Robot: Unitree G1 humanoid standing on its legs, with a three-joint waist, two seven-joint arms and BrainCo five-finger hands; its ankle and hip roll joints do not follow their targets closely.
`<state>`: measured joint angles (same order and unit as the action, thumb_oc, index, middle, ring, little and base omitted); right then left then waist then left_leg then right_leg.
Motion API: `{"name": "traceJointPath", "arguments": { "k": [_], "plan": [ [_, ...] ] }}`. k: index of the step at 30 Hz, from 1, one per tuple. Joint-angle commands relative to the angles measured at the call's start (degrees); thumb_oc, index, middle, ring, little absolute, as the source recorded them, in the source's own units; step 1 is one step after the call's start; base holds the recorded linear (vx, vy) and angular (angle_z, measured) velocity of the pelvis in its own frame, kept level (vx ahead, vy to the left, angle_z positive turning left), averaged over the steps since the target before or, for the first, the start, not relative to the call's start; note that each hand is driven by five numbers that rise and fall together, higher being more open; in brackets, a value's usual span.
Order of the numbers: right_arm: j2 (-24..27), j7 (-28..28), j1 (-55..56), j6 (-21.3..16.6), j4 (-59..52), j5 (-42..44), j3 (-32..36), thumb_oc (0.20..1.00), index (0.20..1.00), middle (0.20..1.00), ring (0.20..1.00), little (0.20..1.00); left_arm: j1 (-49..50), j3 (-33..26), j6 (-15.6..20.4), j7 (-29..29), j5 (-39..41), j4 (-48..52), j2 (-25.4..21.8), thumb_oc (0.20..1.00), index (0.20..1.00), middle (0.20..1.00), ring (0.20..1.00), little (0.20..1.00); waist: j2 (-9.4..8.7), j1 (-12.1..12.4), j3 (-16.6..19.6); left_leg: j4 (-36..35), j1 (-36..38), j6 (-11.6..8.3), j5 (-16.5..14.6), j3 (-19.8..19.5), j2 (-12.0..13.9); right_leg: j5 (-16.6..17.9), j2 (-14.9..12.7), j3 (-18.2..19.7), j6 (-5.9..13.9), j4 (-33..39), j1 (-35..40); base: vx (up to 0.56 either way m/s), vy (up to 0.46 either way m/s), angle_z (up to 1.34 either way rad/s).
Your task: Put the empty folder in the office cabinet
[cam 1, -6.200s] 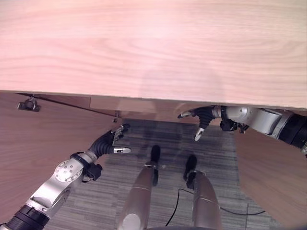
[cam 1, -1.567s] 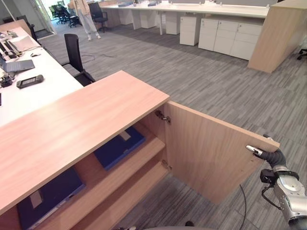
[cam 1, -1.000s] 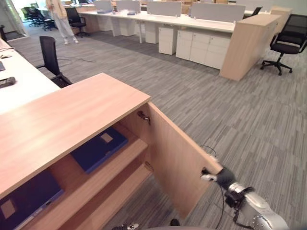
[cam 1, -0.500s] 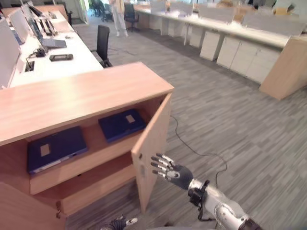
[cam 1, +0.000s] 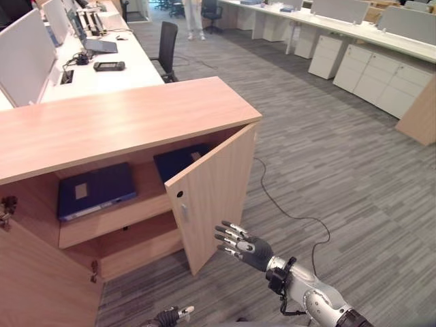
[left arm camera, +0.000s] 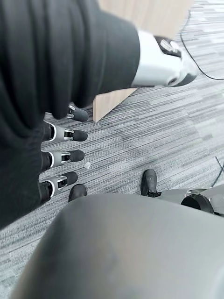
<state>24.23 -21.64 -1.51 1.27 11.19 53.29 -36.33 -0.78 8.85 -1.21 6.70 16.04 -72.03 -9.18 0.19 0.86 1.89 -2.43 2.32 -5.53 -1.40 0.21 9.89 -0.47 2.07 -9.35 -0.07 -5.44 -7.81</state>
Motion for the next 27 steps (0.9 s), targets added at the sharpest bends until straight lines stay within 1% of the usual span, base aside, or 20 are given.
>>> {"name": "traceJointPath", "arguments": {
  "k": [1, 2, 3, 4, 6, 8, 9, 10, 11, 13, 14, 15, 16, 20, 22, 23, 24, 25, 26, 27],
  "plan": [
    [-2.3, 4.2, -1.3, -3.7, 9.4, -11.2, 1.7, 1.000, 1.000, 1.000, 1.000, 1.000, -2.7, -0.8, 0.4, 0.6, 2.4, -5.3, 0.0, 1.000, 1.000, 1.000, 1.000, 1.000, -2.77, 0.5, -1.1, -2.6, -3.7, -2.58, 5.6, -4.2, -1.6, -2.4, -4.4, -1.4, 5.97, 8.1, 5.3, -0.11, -0.076, 0.62],
    [-3.1, 8.5, -1.4, -4.0, 18.8, -19.5, 3.7, 1.000, 1.000, 1.000, 1.000, 1.000, -3.1, -0.2, 0.3, 0.5, 3.0, -5.9, 0.4, 1.000, 1.000, 1.000, 1.000, 1.000, -2.12, 0.9, -1.9, -2.6, -5.7, -2.87, 6.8, -6.4, -2.1, -2.7, -4.9, -3.8, 5.66, 8.0, 4.9, -0.11, -0.079, 0.80],
    [-4.1, 11.2, -1.0, -4.0, 24.1, -24.3, 5.1, 1.000, 1.000, 1.000, 1.000, 1.000, -3.0, 0.2, 0.3, 0.1, 3.2, -6.1, 0.5, 1.000, 1.000, 1.000, 1.000, 1.000, -1.78, 1.1, -2.3, -2.6, -6.3, -3.11, 6.9, -7.4, -2.3, -3.1, -5.1, -5.3, 5.54, 8.0, 5.1, -0.07, -0.039, 0.80],
    [-4.1, 11.2, -1.1, -4.1, 24.2, -24.3, 5.1, 1.000, 1.000, 1.000, 1.000, 1.000, -3.1, 0.2, 0.3, 0.1, 3.2, -6.1, 0.5, 1.000, 1.000, 1.000, 1.000, 1.000, -1.81, 0.9, -2.1, -2.6, -6.7, -3.06, 7.1, -7.6, -2.4, -2.9, -5.2, -5.5, 5.59, 8.0, 4.9, -0.03, -0.032, 1.15],
    [-6.8, 15.2, -1.0, -2.9, 34.7, -28.9, 8.5, 1.000, 1.000, 1.000, 1.000, 1.000, -3.2, 1.0, 0.4, -1.9, 4.4, -6.3, 1.2, 1.000, 1.000, 1.000, 1.000, 1.000, -0.93, 1.6, -3.3, -2.6, -8.1, -3.47, 7.9, -8.6, -3.0, -3.4, -5.9, -8.3, 5.49, 7.9, 5.3, -0.04, -0.008, 1.11],
    [-9.1, 17.5, -1.1, -1.8, 43.8, -28.7, 12.3, 1.000, 1.000, 1.000, 1.000, 1.000, -3.5, 1.1, 0.7, -3.3, 5.4, -6.2, 1.7, 1.000, 1.000, 1.000, 1.000, 1.000, -0.34, 1.9, -3.7, -2.2, -9.6, -3.56, 8.5, -7.2, -3.3, -3.7, -6.9, -11.0, 5.59, 8.2, 6.0, -0.03, 0.024, 0.44],
    [-9.9, 18.9, -1.7, -1.7, 48.5, -27.6, 14.7, 1.000, 1.000, 1.000, 1.000, 1.000, -3.8, 1.2, 1.0, -4.0, 6.0, -6.2, 1.9, 1.000, 1.000, 1.000, 1.000, 1.000, -0.03, 2.0, -3.6, -2.0, -10.3, -3.26, 8.9, -5.4, -3.2, -3.6, -7.5, -12.2, 5.71, 8.3, 6.2, 0.00, 0.041, 0.61],
    [-10.8, 20.0, -2.2, -1.5, 53.3, -26.3, 17.4, 1.000, 1.000, 1.000, 1.000, 1.000, -4.1, 1.0, 1.0, -4.5, 6.2, -6.3, 2.3, 1.000, 1.000, 1.000, 1.000, 1.000, 0.23, 2.1, -3.7, -1.6, -10.5, -2.87, 8.8, -1.6, -2.8, -3.7, -8.2, -13.6, 5.86, 8.5, 7.1, 0.01, 0.042, 1.18],
    [-11.4, 20.2, -2.9, -1.3, 56.7, -25.8, 19.0, 1.000, 1.000, 1.000, 1.000, 1.000, -4.2, 1.0, 1.2, -4.8, 6.2, -6.4, 2.3, 1.000, 1.000, 1.000, 1.000, 1.000, 0.48, 2.3, -3.7, -1.5, -10.4, -2.72, 8.8, 1.0, -2.4, -3.6, -8.5, -14.2, 5.97, 8.7, 7.7, 0.02, 0.046, 1.03],
    [-11.7, 21.0, -2.4, -0.4, 63.0, -26.5, 23.2, 1.000, 1.000, 1.000, 1.000, 1.000, -3.8, 0.2, 1.3, -5.2, 5.4, -7.3, 2.3, 1.000, 1.000, 1.000, 1.000, 1.000, 1.41, 1.8, -2.8, -1.4, -10.0, -2.29, 8.5, 8.2, -0.9, -3.1, -10.0, -17.3, 6.34, 9.1, 9.1, 0.02, 0.079, 0.65],
    [-11.7, 21.0, -2.4, -0.5, 63.0, -26.5, 23.2, 1.000, 1.000, 1.000, 1.000, 1.000, -3.8, 0.3, 1.3, -5.2, 5.4, -7.3, 2.3, 1.000, 1.000, 1.000, 1.000, 1.000, 1.41, 1.8, -2.8, -1.4, -10.0, -2.29, 8.5, 8.2, -0.9, -3.1, -9.9, -17.3, 6.34, 9.1, 9.1, 0.12, 0.060, 0.63],
    [-11.7, 21.0, -1.6, 0.0, 64.4, -28.4, 23.7, 1.000, 1.000, 1.000, 1.000, 1.000, -3.3, -0.1, 1.2, -4.9, 4.3, -7.8, 2.3, 1.000, 1.000, 1.000, 1.000, 1.000, 1.59, 1.8, -2.1, -1.8, -9.1, -2.75, 7.5, 9.3, -0.7, -4.0, -10.0, -17.4, 6.76, 9.8, 10.3, 0.11, 0.043, 0.82],
    [-11.8, 21.2, -0.9, 0.1, 65.4, -30.2, 24.2, 1.000, 1.000, 1.000, 1.000, 1.000, -2.9, 0.0, 1.3, -4.8, 3.4, -8.0, 2.3, 1.000, 1.000, 1.000, 1.000, 1.000, 1.77, 1.9, -1.8, -1.9, -9.0, -2.80, 7.8, 9.7, -0.7, -4.0, -10.3, -18.0, 6.78, 9.9, 10.7, 0.13, 0.070, 0.85],
    [-11.7, 21.1, 1.0, 1.2, 67.5, -35.4, 24.7, 1.000, 1.000, 1.000, 1.000, 1.000, -1.5, -0.4, 1.7, -4.1, 0.6, -8.3, 1.8, 1.000, 1.000, 1.000, 1.000, 1.000, 1.79, 2.4, 0.0, -2.5, -8.5, -1.91, 6.6, 9.0, -2.6, -3.2, -12.1, -19.1, 7.69, 10.1, 11.0, 0.07, 0.138, 0.36],
    [-11.8, 21.4, 1.1, 1.3, 68.2, -36.3, 25.6, 1.000, 1.000, 1.000, 1.000, 1.000, -1.6, -0.5, 1.9, -4.0, 0.0, -8.3, 1.6, 1.000, 1.000, 1.000, 1.000, 1.000, 1.66, 2.7, 0.7, -2.6, -8.1, -0.99, 5.3, 8.1, -4.6, -2.2, -14.1, -18.8, 8.66, 10.2, 11.0, 0.09, 0.284, 0.50],
    [-12.0, 21.3, 1.0, 1.3, 68.0, -36.3, 25.9, 1.000, 1.000, 1.000, 1.000, 1.000, -1.7, -0.4, 2.2, -4.1, -0.3, -8.3, 1.6, 1.000, 1.000, 1.000, 1.000, 1.000, 1.59, 2.9, 1.0, -2.6, -7.8, -0.24, 4.5, 7.5, -6.1, -1.1, -15.5, -18.5, 9.39, 10.2, 10.9, 0.01, 0.395, 0.64],
    [-12.2, 21.2, 0.6, 1.0, 67.6, -36.2, 26.1, 1.000, 1.000, 1.000, 1.000, 1.000, -2.0, 0.1, 2.7, -4.1, -0.9, -8.0, 1.6, 1.000, 1.000, 1.000, 1.000, 1.000, 1.53, 3.1, 1.1, -2.6, -8.1, 1.14, 4.7, 7.5, -7.8, 1.3, -17.4, -18.9, 9.97, 10.3, 10.1, 0.01, 0.410, 0.49],
    [-12.2, 21.3, 0.3, 0.9, 67.5, -36.4, 26.1, 1.000, 1.000, 1.000, 1.000, 1.000, -2.2, 0.6, 2.9, -4.0, -1.6, -7.7, 1.7, 1.000, 1.000, 1.000, 1.000, 1.000, 1.44, 3.1, 1.2, -2.6, -8.1, 1.52, 4.3, 7.3, -8.5, 1.9, -18.2, -18.7, 10.39, 10.3, 9.9, -0.02, 0.270, 0.15],
    [-12.2, 21.3, 0.3, 0.9, 67.5, -36.4, 26.1, 1.000, 1.000, 1.000, 1.000, 1.000, -2.2, 0.6, 2.9, -4.0, -1.6, -7.7, 1.7, 1.000, 1.000, 1.000, 1.000, 1.000, 1.42, 3.1, 1.3, -2.6, -8.1, 1.56, 4.3, 7.3, -8.6, 1.9, -18.2, -18.7, 10.42, 10.3, 9.9, 0.03, 0.170, -0.02],
    [-12.2, 21.4, 0.0, 0.8, 67.5, -36.5, 26.1, 1.000, 1.000, 1.000, 1.000, 1.000, -2.5, 1.5, 3.2, -3.9, -2.4, -7.3, 1.7, 1.000, 1.000, 1.000, 1.000, 1.000, 1.35, 3.3, 1.3, -2.6, -8.0, 2.00, 3.8, 7.1, -9.4, 2.6, -19.1, -18.4, 10.90, 10.4, 9.7, 0.05, 0.320, -0.02]
  ]
}}
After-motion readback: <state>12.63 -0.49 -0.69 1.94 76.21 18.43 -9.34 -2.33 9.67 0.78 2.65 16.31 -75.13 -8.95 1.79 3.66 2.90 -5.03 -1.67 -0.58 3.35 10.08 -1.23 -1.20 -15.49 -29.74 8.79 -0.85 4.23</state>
